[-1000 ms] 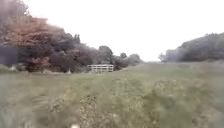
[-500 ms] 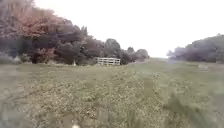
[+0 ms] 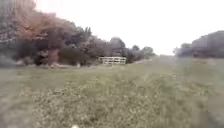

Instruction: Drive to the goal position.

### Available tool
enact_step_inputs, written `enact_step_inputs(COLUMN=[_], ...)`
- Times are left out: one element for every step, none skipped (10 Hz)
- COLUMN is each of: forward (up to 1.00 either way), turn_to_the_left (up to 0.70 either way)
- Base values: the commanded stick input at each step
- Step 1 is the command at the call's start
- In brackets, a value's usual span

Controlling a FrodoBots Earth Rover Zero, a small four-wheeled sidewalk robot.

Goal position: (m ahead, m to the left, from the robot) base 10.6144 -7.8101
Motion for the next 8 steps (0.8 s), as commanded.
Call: enact_step_inputs(forward=[1.00,1.00,1.00,1.00,1.00,1.00,1.00,1.00], turn_to_the_left=[-0.26,-0.40,-0.40,-0.40,-0.23,-0.06,0.00,0.00])
